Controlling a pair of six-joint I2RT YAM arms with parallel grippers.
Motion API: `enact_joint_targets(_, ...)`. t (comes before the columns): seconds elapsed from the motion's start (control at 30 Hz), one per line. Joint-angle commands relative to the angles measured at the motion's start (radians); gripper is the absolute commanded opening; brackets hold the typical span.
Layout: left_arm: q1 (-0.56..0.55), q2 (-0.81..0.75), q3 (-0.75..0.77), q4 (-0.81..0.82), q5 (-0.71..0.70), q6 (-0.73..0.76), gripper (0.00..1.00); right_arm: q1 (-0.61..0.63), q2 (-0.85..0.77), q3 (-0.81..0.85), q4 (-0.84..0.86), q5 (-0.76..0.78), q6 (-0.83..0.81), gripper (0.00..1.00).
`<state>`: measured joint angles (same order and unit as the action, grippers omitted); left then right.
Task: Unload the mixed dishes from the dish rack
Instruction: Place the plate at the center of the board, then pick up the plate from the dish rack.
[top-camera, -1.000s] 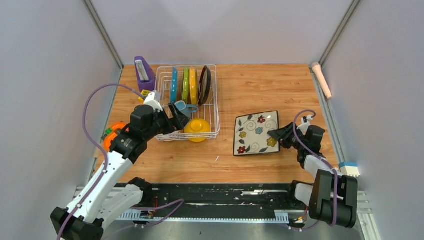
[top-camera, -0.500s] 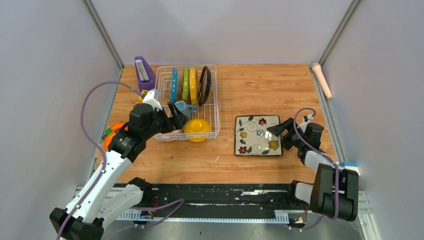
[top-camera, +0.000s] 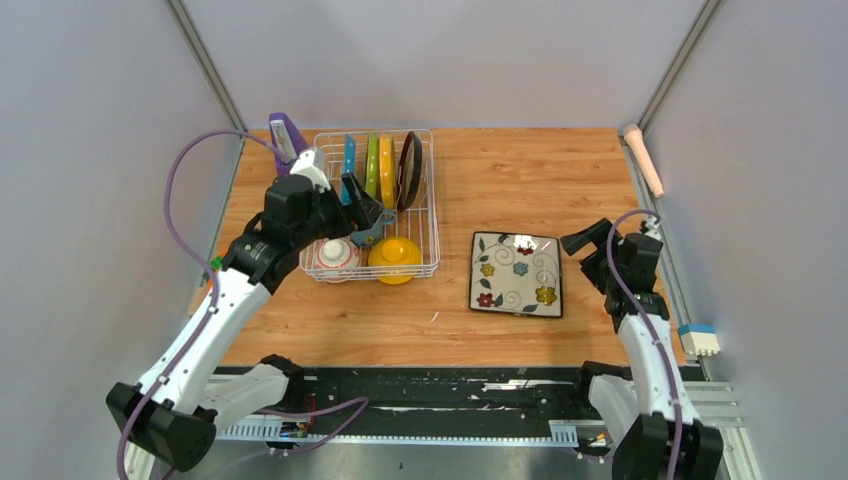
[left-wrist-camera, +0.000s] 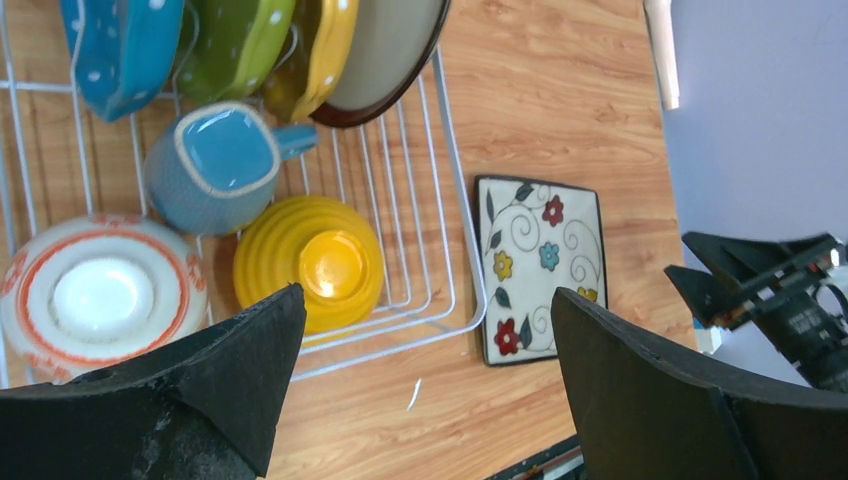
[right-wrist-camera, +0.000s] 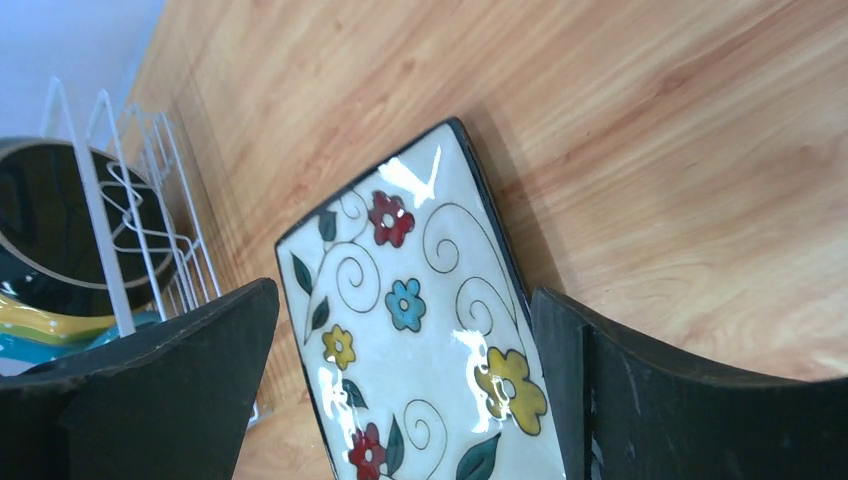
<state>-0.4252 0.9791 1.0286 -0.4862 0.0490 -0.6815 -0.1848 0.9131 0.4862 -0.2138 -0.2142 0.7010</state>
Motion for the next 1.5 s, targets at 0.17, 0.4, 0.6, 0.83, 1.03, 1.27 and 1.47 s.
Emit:
enact_joint_targets(0.17,-0.036,0.338,0.372,-0.012,0.014,0.094,1.00,0.007,-0.303,-0.012,-0.125,0.082,-0.012,1.00)
enact_joint_targets(0.4,-0.076,0.673,0.746,-0.151,-0.046,0.203,1.00,0.007,-0.319,-0.043,-0.073,0.028,-0.029,1.00)
enact_joint_targets(0.6,-0.085,0.888,0.971,-0.273,-0.081,0.245,1.00,0.008,-0.289,-0.049,-0.046,0.004,-0.030,1.00)
enact_joint_targets(0.83,-0.089,1.014,1.041,-0.305,-0.119,0.268,0.97,0.007,-0.280,-0.063,-0.020,0.002,-0.028,1.00)
enact_joint_targets(1.03,-0.090,1.057,1.041,-0.274,-0.076,0.274,0.88,0.007,-0.261,-0.067,-0.006,-0.009,-0.026,1.00)
enact_joint_targets(1.27,-0.090,1.100,1.050,-0.258,-0.140,0.285,0.74,0.007,-0.252,-0.069,0.002,-0.010,-0.023,1.00)
enact_joint_targets(1.47,-0.098,1.137,1.068,-0.237,-0.156,0.319,0.68,0.007,-0.250,-0.075,0.010,-0.001,-0.021,1.00)
